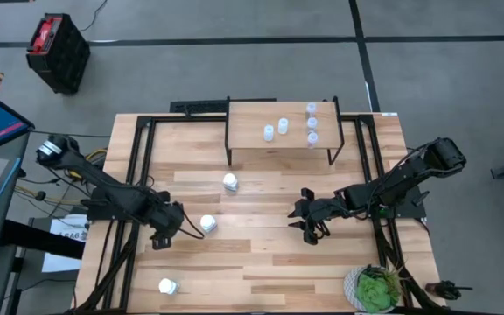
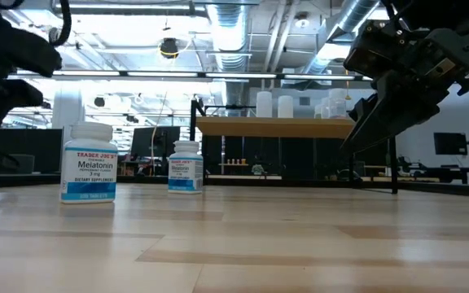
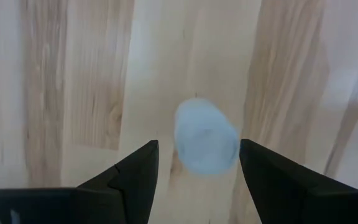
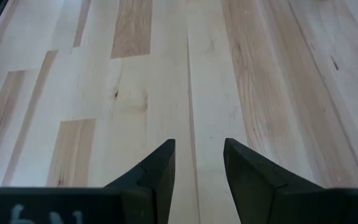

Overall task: Pick and place medicine bottles onto shelf by color
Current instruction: Put the translucent medicine bottle onto the middle of the shelf

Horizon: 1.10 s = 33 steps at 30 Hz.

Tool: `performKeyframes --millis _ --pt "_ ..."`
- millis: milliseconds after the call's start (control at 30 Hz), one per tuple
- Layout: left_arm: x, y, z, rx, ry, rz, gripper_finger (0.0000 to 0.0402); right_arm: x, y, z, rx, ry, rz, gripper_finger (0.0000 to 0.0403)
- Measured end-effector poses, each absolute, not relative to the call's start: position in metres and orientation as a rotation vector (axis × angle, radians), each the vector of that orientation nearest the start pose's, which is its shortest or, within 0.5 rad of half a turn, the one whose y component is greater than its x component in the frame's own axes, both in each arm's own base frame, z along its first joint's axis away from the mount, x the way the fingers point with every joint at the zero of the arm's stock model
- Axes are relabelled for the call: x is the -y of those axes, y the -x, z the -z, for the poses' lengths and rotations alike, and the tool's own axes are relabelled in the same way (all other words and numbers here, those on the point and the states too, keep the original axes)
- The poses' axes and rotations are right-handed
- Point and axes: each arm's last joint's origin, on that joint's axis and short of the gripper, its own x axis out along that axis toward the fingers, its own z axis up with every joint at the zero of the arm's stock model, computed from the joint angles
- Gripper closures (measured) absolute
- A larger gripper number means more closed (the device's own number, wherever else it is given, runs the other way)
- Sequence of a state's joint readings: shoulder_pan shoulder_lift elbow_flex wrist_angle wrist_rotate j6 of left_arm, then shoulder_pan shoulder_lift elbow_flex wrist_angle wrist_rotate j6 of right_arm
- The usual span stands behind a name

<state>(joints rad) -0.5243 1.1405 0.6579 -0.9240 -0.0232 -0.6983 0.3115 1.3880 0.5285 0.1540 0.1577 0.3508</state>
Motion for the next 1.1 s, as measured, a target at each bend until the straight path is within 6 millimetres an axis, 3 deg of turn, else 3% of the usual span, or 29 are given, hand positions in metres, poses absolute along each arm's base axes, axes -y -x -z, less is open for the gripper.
performKeyframes --millis 500,1100 --pt "0.094 -0.163 -0.164 -1.505 0.147 -0.086 0.0191 -0.072 -0.240 -0.154 -0.707 -0.171 -0.024 0.0244" --pt "0.095 -0.165 -0.162 -1.484 0.140 -0.096 0.0192 -0.072 -0.239 -0.153 -0.714 -0.169 -0.022 0.0244"
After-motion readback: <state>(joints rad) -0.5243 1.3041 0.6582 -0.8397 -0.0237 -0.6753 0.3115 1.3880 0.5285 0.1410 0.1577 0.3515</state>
